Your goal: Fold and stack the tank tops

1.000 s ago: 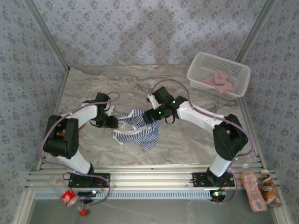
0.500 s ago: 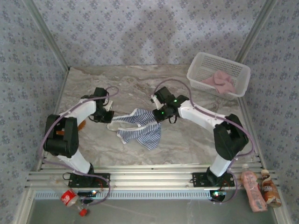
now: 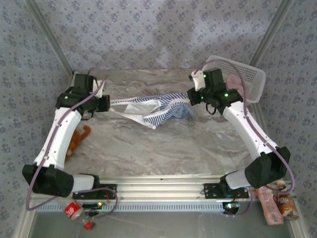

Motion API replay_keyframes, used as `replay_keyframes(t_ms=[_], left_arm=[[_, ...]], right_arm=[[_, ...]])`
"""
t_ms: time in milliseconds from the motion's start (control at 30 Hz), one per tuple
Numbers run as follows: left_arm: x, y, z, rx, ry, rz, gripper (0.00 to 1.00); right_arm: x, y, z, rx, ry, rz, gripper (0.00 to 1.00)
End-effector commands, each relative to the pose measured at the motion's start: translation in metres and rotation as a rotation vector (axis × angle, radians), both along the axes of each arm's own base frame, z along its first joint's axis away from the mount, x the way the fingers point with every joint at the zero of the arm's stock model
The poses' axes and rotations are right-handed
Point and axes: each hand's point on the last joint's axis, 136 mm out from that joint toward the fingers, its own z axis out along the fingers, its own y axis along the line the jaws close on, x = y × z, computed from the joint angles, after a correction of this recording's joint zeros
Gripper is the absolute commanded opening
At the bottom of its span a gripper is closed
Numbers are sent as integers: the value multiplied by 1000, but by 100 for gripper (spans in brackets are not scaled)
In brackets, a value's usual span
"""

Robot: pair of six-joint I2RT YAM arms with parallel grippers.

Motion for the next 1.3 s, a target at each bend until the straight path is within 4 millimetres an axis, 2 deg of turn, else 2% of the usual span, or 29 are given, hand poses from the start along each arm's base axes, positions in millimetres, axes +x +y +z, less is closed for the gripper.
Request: replay_keyframes(t_ms=[0, 67, 200, 267, 333, 367, 433, 500, 533, 567, 667, 733, 833, 900, 1033, 1100, 1167, 1200, 1267], left_arm=[[-25, -24, 4, -239, 65, 37, 0], [-32, -33, -19, -314, 133, 56, 0], [-40, -53, -69, -368, 233, 55, 0], [-43, -53, -91, -352, 263, 65, 0], [-44, -52, -107, -336, 304, 70, 0], [-44, -51, -112, -324, 315, 69, 0], [-43, -48, -119, -287, 334, 67, 0], [-41, -45, -123, -258, 342, 65, 1], [-41, -44, -125, -245, 346, 64, 1], [-40, -43, -126, -238, 348, 60, 1], [-38, -40, -135, -225, 368, 64, 1], [-37, -38, -141, -207, 384, 67, 2], [-33, -34, -146, -181, 395, 66, 2], [-30, -34, -147, -171, 397, 59, 2], [-27, -34, -150, -163, 408, 53, 2], [-27, -33, -152, -162, 413, 52, 2], [-27, -32, -152, -161, 414, 51, 2], [-27, -32, -152, -162, 414, 53, 2], [-27, -31, -151, -158, 415, 49, 2]], right_arm=[[5, 10, 2, 1, 9, 111, 11], [7, 18, -21, -24, 57, 133, 15], [5, 24, -89, -81, 160, 134, 15], [-2, 28, -114, -131, 192, 131, 17], [-12, 25, -133, -213, 222, 100, 25], [-16, 22, -136, -249, 229, 82, 28], [-29, 15, -139, -352, 231, 65, 42], [-43, 20, -131, -429, 168, 104, 52], [-49, 28, -119, -426, 120, 140, 54], [-62, 36, -125, -413, 119, 198, 55], [-105, 96, -122, -264, 82, 470, 57], [-136, 133, -134, -227, 71, 650, 59], [-162, 170, -156, -215, 73, 824, 60], [-167, 191, -169, -214, 57, 885, 62], [-156, 215, -197, -235, 75, 921, 63], [-153, 220, -213, -252, 91, 932, 63], [-149, 216, -233, -301, 137, 921, 62], [-141, 220, -231, -298, 137, 913, 58], [-138, 220, -230, -273, 154, 904, 37]])
